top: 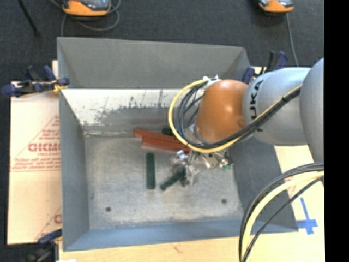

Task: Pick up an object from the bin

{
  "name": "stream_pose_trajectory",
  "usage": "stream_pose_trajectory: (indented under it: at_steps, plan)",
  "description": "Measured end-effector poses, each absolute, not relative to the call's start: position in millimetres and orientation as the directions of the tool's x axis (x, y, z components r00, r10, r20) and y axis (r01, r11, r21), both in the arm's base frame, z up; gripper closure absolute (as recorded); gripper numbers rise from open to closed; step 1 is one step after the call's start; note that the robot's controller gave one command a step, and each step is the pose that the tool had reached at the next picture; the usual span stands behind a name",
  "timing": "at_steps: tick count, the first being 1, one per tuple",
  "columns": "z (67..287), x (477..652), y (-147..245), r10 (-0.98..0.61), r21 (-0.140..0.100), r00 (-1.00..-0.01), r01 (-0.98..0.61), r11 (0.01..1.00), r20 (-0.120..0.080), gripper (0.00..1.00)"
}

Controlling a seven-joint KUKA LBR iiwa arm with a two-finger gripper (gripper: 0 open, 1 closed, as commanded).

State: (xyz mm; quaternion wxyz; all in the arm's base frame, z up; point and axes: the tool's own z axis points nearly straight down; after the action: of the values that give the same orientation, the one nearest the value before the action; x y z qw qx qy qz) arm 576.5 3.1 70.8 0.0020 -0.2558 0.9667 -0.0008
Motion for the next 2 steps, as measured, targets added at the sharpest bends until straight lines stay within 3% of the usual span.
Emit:
stream_pose_trajectory:
  at_steps: [1,2]
  plan:
    - [78,577.8,2,-0.492,-0.004,-0.871,-0.492,0.871,-0.004,1.0]
    - [126,580.2,1,-0.487,-0.006,-0.873,-0.487,0.873,-0.007,1.0]
